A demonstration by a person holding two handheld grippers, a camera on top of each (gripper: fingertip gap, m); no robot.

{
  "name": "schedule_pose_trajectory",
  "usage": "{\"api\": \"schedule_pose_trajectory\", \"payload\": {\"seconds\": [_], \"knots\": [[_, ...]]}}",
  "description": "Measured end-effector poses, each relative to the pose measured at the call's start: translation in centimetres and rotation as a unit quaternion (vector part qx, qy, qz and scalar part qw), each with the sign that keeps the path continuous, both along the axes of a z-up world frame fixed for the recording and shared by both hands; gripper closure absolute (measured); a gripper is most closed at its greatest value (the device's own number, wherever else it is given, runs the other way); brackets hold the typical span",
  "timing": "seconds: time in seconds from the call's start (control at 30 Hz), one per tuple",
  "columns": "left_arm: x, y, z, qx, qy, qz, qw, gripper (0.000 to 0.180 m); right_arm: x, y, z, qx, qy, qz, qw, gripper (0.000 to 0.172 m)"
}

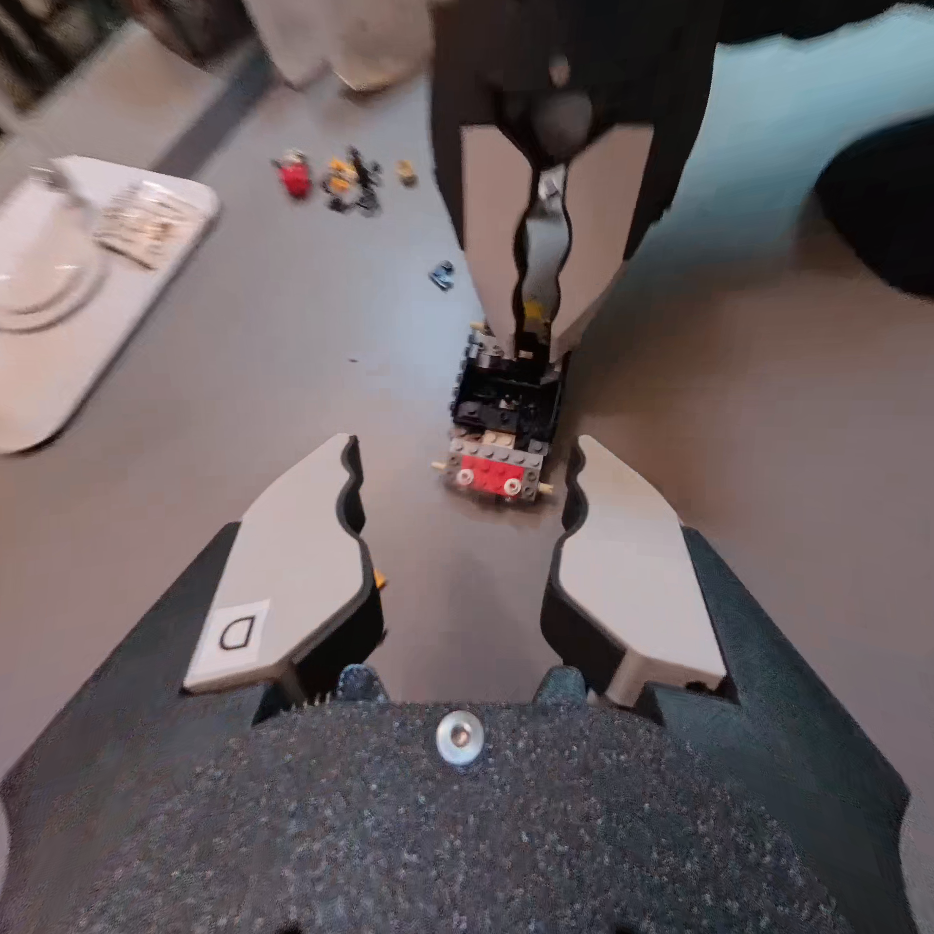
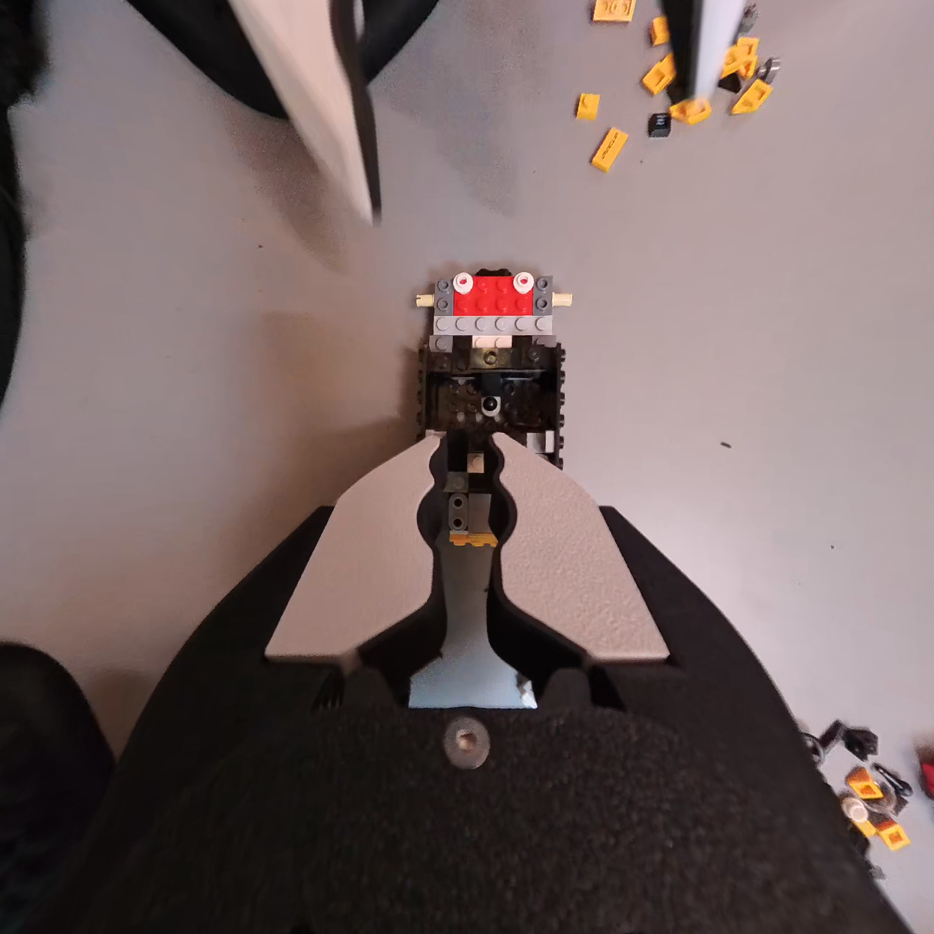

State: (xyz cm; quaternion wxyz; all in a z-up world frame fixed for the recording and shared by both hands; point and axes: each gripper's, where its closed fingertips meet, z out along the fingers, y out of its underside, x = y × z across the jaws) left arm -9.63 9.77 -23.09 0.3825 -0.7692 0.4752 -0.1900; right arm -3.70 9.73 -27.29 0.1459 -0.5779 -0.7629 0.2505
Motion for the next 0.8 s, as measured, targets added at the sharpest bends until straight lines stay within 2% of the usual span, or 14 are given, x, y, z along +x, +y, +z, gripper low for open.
{"api": "schedule_pose_trajectory", "payload": {"seconds": [0.13, 0.23, 0.33, 0.6, 0.73, 0.8], "knots": [[3.5, 0.1, -4.7, -0.057, 0.048, -0.078, 0.994, 0.089, 0.1, -0.1, -0.1, 0.011, -0.028, 0.018, 0.999, 0.159], [4.6, 0.4, -6.3, -0.059, 0.063, -0.095, 0.992, 0.096, 0.1, -0.2, -0.1, 0.012, -0.046, 0.024, 0.999, 0.161], [5.0, 0.5, -6.5, -0.058, 0.045, -0.092, 0.993, 0.118, 0.1, -0.4, -0.2, 0.015, -0.054, 0.026, 0.998, 0.165], [4.9, 0.5, -6.4, -0.034, 0.055, -0.092, 0.994, 0.118, 0.0, -0.4, -0.2, 0.023, -0.025, 0.003, 0.999, 0.166], [5.0, 0.3, -6.4, -0.031, 0.059, -0.1, 0.993, 0.118, 0.1, -0.7, -0.1, -0.056, 0.043, -0.065, 0.995, 0.166], [5.1, 0.3, -6.4, -0.04, 0.059, -0.101, 0.992, 0.118, 0.1, -0.6, 0.0, -0.069, 0.06, -0.08, 0.993, 0.167]]}}
